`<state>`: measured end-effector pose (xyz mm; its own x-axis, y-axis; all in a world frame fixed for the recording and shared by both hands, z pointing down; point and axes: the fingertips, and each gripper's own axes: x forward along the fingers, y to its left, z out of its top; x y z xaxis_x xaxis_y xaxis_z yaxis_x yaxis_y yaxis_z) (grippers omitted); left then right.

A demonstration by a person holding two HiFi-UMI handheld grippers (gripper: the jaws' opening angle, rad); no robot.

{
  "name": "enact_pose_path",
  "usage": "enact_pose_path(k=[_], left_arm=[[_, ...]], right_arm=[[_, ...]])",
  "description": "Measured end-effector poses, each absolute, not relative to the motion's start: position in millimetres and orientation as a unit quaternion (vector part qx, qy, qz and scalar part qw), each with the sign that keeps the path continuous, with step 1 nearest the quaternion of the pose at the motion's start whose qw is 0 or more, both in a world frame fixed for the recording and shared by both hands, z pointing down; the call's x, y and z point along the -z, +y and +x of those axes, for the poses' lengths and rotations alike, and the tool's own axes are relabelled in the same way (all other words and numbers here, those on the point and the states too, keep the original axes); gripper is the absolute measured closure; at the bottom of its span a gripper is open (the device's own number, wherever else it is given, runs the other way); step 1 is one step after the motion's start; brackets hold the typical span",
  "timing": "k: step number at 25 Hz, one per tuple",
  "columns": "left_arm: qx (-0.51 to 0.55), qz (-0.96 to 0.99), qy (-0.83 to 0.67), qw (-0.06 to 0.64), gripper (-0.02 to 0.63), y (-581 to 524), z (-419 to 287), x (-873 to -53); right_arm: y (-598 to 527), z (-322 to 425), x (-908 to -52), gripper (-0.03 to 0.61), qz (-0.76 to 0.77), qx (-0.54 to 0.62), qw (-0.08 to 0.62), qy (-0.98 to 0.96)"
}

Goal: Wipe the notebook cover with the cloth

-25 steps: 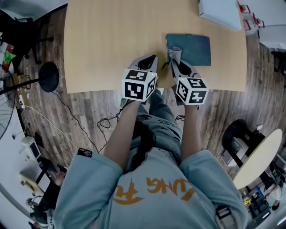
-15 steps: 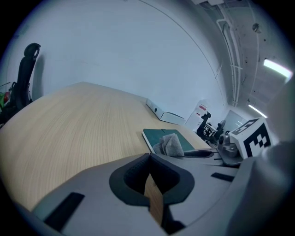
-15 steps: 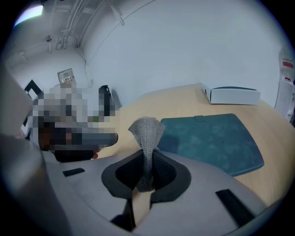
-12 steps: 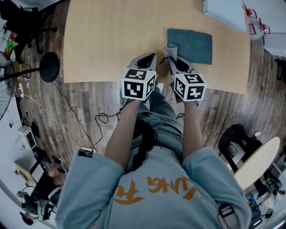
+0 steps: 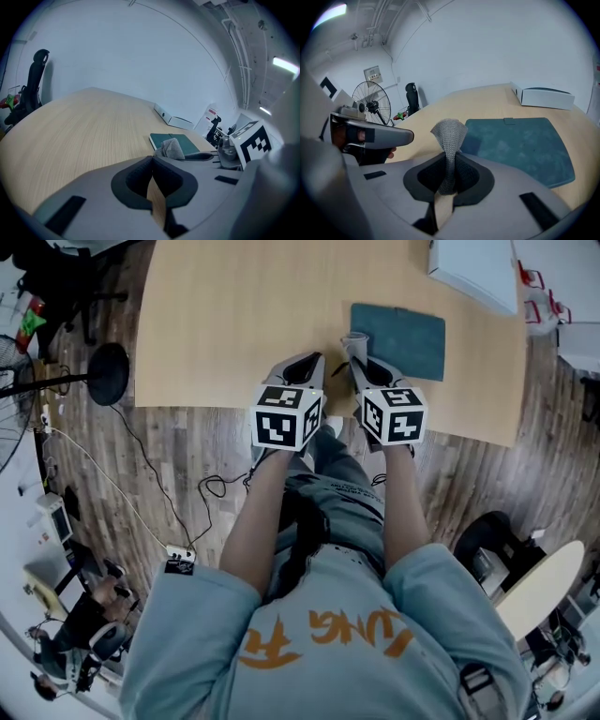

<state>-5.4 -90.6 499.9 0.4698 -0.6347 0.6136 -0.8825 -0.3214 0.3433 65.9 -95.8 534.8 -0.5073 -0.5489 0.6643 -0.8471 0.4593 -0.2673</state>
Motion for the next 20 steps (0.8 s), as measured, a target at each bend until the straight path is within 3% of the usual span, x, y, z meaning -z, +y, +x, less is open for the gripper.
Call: enact_pose_path(k=[20], left_arm=[[-0.199,0.804,-0.466,0.311,0.597,-88,19,-492]], right_arm=[[-94,111,-536,0.548,0.457,-0.306,0.249,-0.797]])
